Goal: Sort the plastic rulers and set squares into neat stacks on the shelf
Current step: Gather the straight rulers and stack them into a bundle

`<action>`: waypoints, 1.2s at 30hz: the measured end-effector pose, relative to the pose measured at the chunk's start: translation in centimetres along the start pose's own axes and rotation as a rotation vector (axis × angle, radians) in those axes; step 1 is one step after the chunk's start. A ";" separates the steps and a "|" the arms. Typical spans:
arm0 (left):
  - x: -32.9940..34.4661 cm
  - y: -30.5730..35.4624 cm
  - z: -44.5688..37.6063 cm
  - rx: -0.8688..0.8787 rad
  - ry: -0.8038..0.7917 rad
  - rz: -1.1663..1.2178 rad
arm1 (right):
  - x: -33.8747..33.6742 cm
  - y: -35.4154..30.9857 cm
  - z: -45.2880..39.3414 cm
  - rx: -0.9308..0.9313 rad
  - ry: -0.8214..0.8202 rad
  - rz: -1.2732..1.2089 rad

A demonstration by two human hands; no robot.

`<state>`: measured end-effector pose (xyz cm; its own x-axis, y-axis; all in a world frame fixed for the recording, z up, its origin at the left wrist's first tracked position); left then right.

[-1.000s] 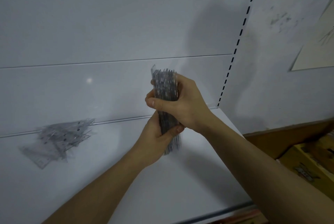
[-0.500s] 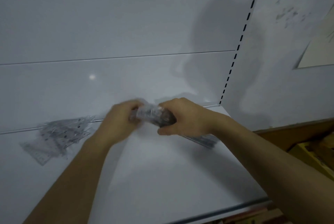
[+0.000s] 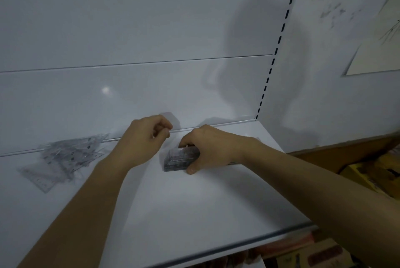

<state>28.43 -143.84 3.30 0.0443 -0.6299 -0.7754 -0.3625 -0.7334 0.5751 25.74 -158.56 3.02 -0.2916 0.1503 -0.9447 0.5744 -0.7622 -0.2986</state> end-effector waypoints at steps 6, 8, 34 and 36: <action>0.3 1.0 0.6 0.027 -0.110 0.008 | -2.5 2.6 2.5 0.098 -0.032 0.000; 1.2 1.0 1.2 0.000 -0.267 -0.089 | -4.4 5.2 4.8 0.170 -0.008 -0.009; 3.1 4.9 0.2 -0.049 -0.641 -0.612 | -2.3 8.1 6.2 0.294 -0.137 0.333; 3.1 4.8 0.3 -0.048 -0.618 -0.640 | -2.4 7.8 6.2 0.289 -0.139 0.349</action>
<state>26.55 -149.18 3.58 -0.2903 0.1445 -0.9460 -0.4005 -0.9161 -0.0170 26.17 -168.79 3.84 -0.2302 -0.2167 -0.9487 0.4254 -0.8992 0.1022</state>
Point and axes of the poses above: each hand's wrist, its own z-axis away from the middle knuckle, its own x-axis out of the palm, y = z × x, the point moved 7 cm from there along -z, towards the middle knuckle, and after that the axes turned 2 degrees about -y, right-handed, at the moved point
